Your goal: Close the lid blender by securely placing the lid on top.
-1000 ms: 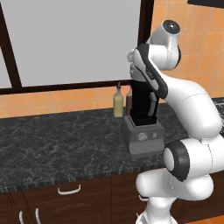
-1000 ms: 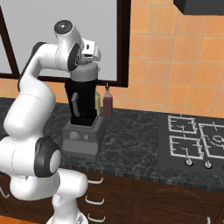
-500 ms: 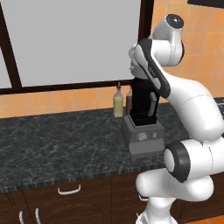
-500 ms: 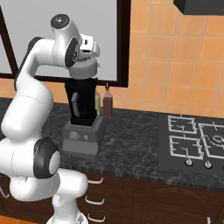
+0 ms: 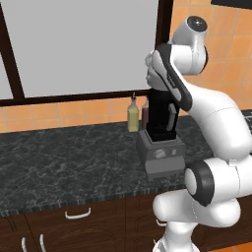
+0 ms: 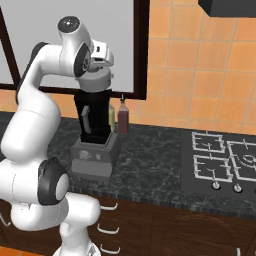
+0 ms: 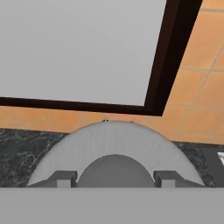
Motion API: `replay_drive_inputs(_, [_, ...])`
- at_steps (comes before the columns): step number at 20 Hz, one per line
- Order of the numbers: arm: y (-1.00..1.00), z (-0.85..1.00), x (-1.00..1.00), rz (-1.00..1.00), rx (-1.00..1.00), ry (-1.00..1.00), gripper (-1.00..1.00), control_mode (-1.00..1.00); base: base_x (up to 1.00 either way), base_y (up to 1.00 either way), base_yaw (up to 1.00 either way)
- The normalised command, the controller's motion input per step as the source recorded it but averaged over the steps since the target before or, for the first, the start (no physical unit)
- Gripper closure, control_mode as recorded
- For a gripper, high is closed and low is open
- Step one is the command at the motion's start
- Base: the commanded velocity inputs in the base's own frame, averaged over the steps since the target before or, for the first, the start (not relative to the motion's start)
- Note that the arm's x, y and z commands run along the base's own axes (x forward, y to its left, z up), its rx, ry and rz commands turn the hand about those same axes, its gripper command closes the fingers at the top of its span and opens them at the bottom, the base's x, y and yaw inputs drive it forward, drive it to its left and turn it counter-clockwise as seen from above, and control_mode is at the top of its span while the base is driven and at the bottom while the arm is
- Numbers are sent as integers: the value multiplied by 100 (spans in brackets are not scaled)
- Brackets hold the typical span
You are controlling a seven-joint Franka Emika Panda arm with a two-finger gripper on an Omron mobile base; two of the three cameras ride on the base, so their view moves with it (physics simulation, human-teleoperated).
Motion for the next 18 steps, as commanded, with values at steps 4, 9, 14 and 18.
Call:
replay_drive_inputs(4, [0, -1, 0, 0, 0, 0, 100, -100, 0, 0, 0])
replay_drive_inputs(9, [0, 0, 0, 0, 0, 0, 100, -100, 0, 0, 0])
replay_drive_inputs(14, [1, 0, 0, 0, 0, 0, 100, -100, 0, 0, 0])
replay_drive_inputs(18, [1, 0, 0, 0, 0, 0, 100, -100, 0, 0, 0])
